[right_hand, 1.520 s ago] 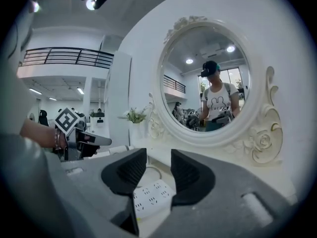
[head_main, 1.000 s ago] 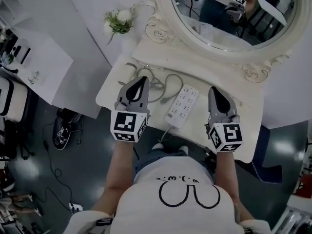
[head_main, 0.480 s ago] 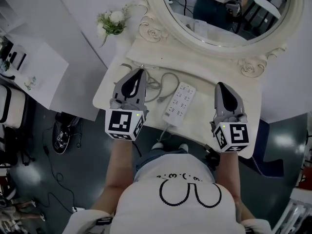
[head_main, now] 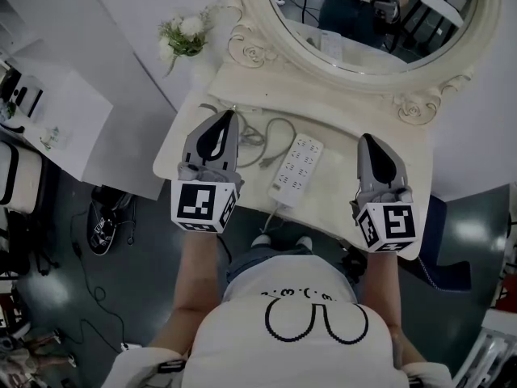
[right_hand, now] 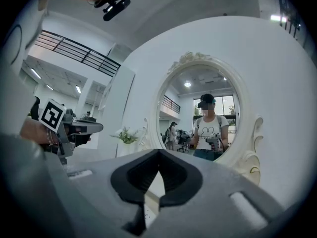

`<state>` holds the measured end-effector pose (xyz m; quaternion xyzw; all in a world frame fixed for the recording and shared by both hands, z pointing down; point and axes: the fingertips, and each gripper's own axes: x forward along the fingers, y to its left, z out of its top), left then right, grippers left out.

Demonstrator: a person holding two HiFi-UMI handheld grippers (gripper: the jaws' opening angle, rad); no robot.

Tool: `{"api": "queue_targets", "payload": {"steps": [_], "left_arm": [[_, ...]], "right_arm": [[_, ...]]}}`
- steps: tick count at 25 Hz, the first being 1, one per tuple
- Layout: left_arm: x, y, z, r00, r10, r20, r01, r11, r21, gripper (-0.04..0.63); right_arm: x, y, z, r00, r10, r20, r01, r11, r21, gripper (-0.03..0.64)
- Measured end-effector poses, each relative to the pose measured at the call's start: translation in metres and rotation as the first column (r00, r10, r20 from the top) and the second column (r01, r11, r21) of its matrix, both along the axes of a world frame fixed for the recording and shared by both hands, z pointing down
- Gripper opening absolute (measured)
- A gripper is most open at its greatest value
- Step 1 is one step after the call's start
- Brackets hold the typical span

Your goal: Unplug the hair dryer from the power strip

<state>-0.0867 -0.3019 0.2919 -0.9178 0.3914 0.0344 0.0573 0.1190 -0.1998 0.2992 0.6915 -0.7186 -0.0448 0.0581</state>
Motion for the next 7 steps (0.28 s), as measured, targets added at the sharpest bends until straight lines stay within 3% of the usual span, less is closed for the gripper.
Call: {"api": "queue_targets", "payload": {"steps": [7], "left_arm": [[-0.0006,0.0040,0.0081,1.000,-0.001,0.016,0.001,1.000,-0.007,-0.003]], "right_arm": [[-0.0039,0.0026,0.0023,1.000,-0.014,-0.014,0.014,1.000,-0.005,-0.002]]}}
